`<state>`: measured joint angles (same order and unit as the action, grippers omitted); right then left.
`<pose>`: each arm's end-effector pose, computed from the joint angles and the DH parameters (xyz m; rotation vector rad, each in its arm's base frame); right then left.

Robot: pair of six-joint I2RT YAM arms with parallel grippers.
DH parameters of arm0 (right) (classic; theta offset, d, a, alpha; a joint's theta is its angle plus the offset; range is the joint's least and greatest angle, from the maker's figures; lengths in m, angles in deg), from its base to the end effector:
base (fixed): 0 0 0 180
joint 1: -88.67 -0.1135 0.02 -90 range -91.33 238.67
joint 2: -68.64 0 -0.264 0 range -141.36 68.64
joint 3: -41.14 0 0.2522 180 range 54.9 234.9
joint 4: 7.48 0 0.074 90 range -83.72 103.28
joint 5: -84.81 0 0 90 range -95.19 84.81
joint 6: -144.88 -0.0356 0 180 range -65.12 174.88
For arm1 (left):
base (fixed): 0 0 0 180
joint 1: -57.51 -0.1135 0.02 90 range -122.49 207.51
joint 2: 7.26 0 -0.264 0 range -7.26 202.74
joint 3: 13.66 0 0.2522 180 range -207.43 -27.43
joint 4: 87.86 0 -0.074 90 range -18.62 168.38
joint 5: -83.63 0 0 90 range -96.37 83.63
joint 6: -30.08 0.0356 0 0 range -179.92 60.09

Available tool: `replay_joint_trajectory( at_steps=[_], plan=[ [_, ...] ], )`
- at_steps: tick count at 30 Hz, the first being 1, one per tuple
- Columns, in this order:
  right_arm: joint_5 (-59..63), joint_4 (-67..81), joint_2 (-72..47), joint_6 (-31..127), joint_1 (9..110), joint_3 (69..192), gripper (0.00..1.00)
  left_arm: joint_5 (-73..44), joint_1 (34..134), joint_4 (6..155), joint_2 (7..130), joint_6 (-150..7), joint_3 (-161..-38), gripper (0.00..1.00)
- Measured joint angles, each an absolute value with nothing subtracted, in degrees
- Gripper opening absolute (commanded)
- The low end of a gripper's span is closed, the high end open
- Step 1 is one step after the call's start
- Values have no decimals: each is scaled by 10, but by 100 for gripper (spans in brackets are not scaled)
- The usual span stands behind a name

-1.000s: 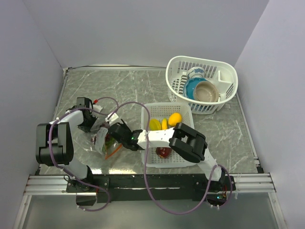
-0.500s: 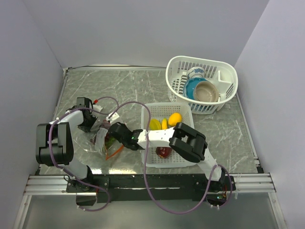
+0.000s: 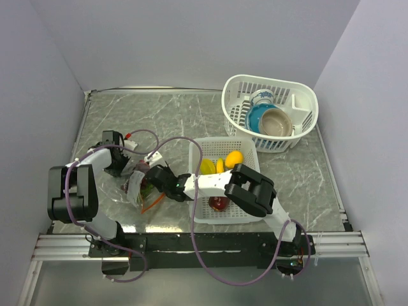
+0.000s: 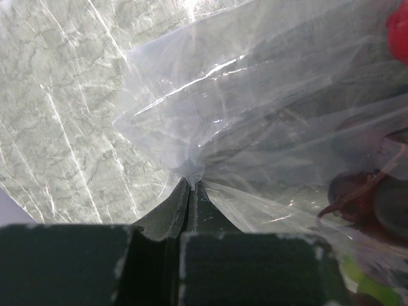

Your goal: Open the zip-top bag and remove the fake food

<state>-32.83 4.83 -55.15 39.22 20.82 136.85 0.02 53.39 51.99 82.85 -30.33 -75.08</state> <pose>0.1924 0.4288 0.1458 -0.7367 2.0679 0.2710 0.2802 0.0242 0.1544 0.5898 2.7422 0.3017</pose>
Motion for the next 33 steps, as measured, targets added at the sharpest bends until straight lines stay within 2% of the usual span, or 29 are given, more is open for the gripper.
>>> replay_joint_trajectory(
  at_steps=[3,4,6,15,24,28,33],
  plan=[
    [-328,50,-555,390,208,1369,28,0,534,520,828,-303,-750,1],
    [-328,50,-555,389,208,1369,15,0,534,520,828,-304,-750,1],
    [-332,50,-555,388,208,1369,0,0,534,521,828,-304,-750,1],
    [-329,87,-516,372,208,1350,0,3,534,522,828,-304,-750,1],
    [-305,225,-346,332,207,1346,0,6,534,525,830,-306,-749,1],
    [-286,262,-265,317,206,1300,0,7,534,528,829,-306,-747,1],
    [-273,316,-219,302,206,1251,0,9,533,529,828,-306,-747,1]
  ],
)
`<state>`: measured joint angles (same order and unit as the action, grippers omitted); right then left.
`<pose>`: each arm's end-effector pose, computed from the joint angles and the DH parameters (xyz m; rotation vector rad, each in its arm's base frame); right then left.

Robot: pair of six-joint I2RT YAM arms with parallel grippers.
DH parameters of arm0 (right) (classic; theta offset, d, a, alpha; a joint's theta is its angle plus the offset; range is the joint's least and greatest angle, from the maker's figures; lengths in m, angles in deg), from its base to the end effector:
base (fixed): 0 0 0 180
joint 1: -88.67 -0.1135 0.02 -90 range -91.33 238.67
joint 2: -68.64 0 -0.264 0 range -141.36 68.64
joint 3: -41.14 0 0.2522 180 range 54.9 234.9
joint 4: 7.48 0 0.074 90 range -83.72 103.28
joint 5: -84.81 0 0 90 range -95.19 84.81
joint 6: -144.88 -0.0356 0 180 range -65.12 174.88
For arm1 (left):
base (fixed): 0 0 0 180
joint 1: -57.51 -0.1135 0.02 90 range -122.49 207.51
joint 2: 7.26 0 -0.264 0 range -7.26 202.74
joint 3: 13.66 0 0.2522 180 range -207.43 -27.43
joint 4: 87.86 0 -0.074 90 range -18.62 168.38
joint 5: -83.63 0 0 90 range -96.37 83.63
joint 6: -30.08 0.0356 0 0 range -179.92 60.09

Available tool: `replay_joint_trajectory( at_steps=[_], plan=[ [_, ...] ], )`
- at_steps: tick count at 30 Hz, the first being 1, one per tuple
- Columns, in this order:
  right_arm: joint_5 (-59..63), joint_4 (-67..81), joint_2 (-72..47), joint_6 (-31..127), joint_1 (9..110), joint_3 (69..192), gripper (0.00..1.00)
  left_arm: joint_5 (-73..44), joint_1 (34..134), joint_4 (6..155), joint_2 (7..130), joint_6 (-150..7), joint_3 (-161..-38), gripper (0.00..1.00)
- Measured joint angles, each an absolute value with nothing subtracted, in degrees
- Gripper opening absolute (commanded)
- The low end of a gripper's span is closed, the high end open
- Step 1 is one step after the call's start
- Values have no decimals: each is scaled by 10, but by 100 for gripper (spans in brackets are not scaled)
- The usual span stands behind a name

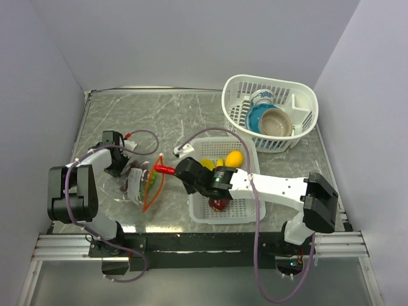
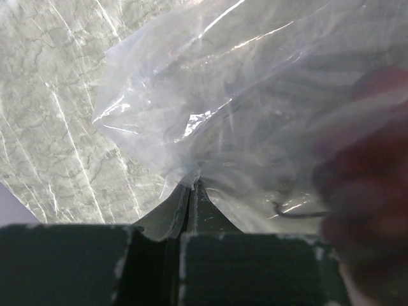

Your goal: Open the zip-top bag and remove the fake food

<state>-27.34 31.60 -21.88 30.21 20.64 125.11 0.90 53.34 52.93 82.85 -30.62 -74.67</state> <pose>0.1425 0.3175 0.2723 -0.6837 2.2201 0.3704 0.2802 0.0249 0.1533 0.5753 2.7378 0.3245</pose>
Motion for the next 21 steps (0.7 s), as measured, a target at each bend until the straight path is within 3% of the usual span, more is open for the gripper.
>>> replay_joint_trajectory(
  at_steps=[5,10,11,14,17,21],
  plan=[
    [-334,380,-189,257,208,1211,0,9,533,528,828,-306,-748,1],
    [-469,458,-122,150,242,1167,3,7,532,526,828,-307,-749,1],
    [-488,469,-112,136,251,1160,38,7,532,526,829,-307,-749,1],
    [-527,487,-114,107,274,1156,89,7,532,526,829,-307,-750,1],
    [-554,503,-161,86,272,1170,99,7,532,526,829,-308,-750,1],
    [-568,467,-191,123,228,1177,95,7,532,526,829,-308,-750,1]
  ],
)
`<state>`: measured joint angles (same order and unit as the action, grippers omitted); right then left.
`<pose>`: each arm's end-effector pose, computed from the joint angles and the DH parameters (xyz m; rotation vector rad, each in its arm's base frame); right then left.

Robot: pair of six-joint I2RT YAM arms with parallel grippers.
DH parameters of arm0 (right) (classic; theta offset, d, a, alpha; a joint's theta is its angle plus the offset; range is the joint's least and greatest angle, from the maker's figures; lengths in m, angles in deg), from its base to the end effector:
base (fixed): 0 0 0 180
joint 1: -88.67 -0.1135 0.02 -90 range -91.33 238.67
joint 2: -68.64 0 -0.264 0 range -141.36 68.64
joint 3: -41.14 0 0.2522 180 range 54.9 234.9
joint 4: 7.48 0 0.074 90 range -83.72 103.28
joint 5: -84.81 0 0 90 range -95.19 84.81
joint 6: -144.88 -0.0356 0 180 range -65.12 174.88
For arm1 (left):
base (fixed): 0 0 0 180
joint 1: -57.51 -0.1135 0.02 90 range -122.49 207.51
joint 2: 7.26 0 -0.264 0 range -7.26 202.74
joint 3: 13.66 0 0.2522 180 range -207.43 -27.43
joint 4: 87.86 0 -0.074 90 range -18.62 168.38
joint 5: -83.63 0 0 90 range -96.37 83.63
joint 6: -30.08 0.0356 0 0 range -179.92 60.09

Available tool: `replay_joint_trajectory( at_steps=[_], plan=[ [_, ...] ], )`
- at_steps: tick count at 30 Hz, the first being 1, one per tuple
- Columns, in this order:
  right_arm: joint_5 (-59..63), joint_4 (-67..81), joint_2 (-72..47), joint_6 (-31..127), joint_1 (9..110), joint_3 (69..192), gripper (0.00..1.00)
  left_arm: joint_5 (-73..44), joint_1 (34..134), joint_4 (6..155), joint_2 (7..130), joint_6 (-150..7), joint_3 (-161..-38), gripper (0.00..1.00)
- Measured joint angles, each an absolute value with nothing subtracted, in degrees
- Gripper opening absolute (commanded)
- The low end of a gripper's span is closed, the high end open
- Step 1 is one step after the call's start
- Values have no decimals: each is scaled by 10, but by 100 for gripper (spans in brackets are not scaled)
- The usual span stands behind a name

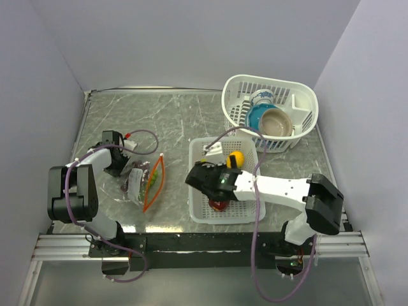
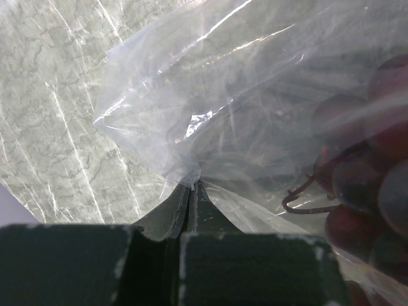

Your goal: Open the zip-top bag and remove the fake food

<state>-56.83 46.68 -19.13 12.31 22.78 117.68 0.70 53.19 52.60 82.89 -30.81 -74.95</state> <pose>0.1468 0.2598 0.2408 -0.2140 2.1689 -0.2294 0.2807 0.0256 0.1541 0.5685 2.7403 0.3191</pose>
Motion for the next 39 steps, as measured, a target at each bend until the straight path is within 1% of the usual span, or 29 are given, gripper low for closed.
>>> replay_joint_trajectory(
  at_steps=[2,6,9,13,15,19,21,24,31,39],
  plan=[
    [-562,400,-180,169,196,1177,92,7,532,524,831,-309,-752,1],
    [-536,257,-176,263,151,1187,91,11,535,515,840,-313,-761,1],
    [-508,172,-224,323,137,1229,91,19,540,511,844,-317,-764,1],
    [-459,86,-322,377,135,1276,89,32,548,511,848,-321,-766,1],
    [-440,66,-370,395,135,1292,88,37,551,510,849,-321,-766,4],
    [-407,56,-450,415,138,1322,86,44,555,510,850,-323,-766,4],
    [-392,52,-467,420,141,1326,86,45,555,510,850,-323,-766,4],
    [-374,39,-474,426,148,1326,88,45,555,509,850,-324,-768,4],
    [-292,-21,-478,435,164,1338,100,45,566,493,861,-338,-783,5],
    [-199,-45,-522,430,173,1396,100,4,602,473,863,-356,-797,4]
  ],
)
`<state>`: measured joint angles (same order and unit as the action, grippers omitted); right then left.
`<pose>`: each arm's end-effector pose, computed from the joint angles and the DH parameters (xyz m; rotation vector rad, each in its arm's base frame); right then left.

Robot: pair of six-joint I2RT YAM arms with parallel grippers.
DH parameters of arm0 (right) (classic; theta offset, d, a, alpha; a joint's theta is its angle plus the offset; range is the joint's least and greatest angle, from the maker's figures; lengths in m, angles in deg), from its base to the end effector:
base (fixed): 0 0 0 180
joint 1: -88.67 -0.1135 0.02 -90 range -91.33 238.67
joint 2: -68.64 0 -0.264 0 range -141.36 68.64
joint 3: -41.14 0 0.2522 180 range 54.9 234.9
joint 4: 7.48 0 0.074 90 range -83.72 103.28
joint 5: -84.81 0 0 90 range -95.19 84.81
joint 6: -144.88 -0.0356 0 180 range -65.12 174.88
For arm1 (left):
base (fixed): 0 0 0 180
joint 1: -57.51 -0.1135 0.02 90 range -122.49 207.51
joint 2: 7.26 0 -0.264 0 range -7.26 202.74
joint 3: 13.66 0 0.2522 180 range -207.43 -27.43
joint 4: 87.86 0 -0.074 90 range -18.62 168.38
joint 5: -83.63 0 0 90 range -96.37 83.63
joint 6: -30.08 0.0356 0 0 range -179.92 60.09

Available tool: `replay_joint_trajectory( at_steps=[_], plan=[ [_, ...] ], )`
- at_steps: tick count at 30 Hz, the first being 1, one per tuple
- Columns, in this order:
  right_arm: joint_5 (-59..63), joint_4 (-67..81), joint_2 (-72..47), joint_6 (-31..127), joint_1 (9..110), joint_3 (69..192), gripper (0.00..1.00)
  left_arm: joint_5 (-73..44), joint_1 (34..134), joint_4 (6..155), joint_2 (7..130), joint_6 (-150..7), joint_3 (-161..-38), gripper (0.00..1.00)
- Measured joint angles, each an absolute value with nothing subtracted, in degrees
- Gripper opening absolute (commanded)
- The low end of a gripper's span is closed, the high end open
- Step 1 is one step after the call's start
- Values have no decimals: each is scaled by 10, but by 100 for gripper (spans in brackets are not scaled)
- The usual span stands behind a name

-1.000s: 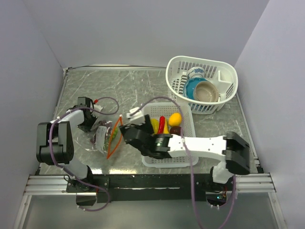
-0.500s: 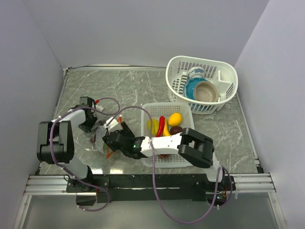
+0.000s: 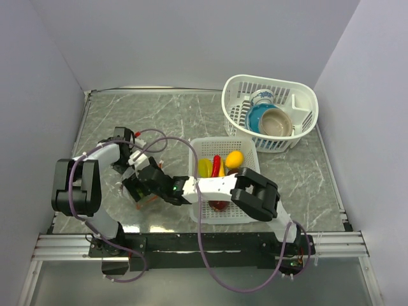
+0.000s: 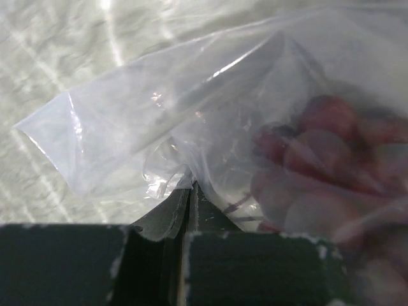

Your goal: Open the zip-top bag and remove the fake food

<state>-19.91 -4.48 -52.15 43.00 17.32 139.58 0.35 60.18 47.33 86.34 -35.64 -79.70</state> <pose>0.1641 0.4580 0.1980 -0.8735 1.8679 0.6652 0.2932 -0.0095 0.1561 0.6391 2.7786 0.2473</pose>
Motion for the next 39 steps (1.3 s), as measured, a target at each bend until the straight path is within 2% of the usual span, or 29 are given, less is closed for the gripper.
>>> replay_joint_trajectory(
  at_steps=[6,8,11,12,13,19,29,39],
  plan=[
    [-177,-40,-550,427,180,1415,98,-45,604,458,860,-357,-801,4],
    [-176,-35,-557,427,182,1426,89,-58,604,455,859,-356,-801,4],
    [-176,-30,-565,425,185,1438,67,-75,604,450,857,-356,-801,4],
    [-175,-28,-565,422,187,1438,54,-79,604,449,856,-356,-801,4],
    [-175,-27,-565,421,188,1438,48,-82,604,448,856,-356,-800,4],
    [-177,-39,-553,408,192,1418,25,-80,605,451,856,-358,-798,2],
    [-212,-23,-443,403,185,1305,22,-68,603,451,863,-371,-802,1],
    [-253,32,-282,384,170,1199,22,-111,531,449,875,-371,-821,1]
  ],
)
